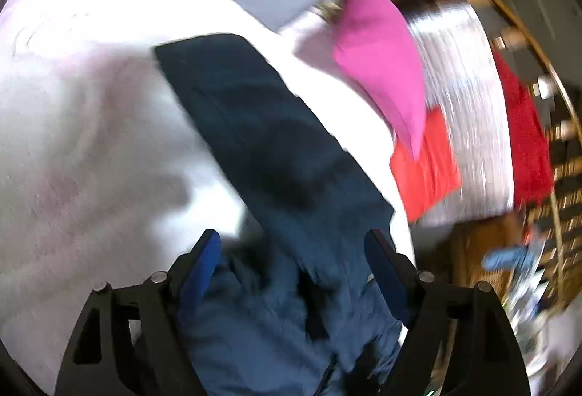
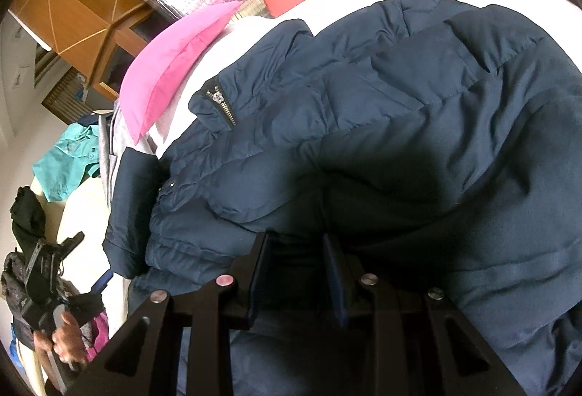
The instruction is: Fold large clothes
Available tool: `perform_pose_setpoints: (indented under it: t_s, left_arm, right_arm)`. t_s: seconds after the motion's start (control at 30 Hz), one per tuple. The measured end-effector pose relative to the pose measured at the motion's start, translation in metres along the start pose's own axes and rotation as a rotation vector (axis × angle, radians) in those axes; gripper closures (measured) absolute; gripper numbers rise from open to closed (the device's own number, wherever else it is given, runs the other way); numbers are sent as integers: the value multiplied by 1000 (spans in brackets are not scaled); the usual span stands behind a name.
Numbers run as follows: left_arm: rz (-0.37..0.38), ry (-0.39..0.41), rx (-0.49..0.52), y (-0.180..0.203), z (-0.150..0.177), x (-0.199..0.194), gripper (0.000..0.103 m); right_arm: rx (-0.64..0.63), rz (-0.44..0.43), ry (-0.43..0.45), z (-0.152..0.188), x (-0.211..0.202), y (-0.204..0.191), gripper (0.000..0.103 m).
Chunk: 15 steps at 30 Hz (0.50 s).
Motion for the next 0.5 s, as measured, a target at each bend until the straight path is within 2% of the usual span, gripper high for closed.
perform_pose_setpoints:
  t_s: [0.1, 0.2, 0.33, 0.4, 0.43, 0.47, 0.5]
  left_arm:
    - [22, -11, -107, -18, -24, 14, 21]
    - [106, -23, -184, -23, -32, 28, 21]
    - [156, -24, -203, -18, -37, 46, 24]
    - [173, -3, -189, -9, -33, 52, 46]
    - [171, 5, -174, -4, -34, 54, 49]
    - [163, 24, -143, 1, -36, 54, 59]
    - [149, 39, -114, 5, -36, 53, 71]
  right_arm:
    - [-4, 5, -4, 0, 0, -1, 69]
    - [-5, 3, -10, -1, -1, -1, 70]
    - [-8, 1, -15, -1, 0, -1, 69]
    - [-9, 0, -16, -1, 0, -1, 69]
    - [-9, -2, -17, -1, 0, -1, 69]
    - [-7, -4, -18, -1, 0, -1, 70]
    - [-4, -6, -20, -1, 0, -1, 70]
Point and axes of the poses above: each gripper's, at about its wrist camera, not at the fingertips, and x roughly the way its jaws point, y to its right, z to its underside, the point moved 6 cm from there along x, roughly the way its jaws point, and after that the axes turned 4 degrees about -x, right-handed, at the moved point
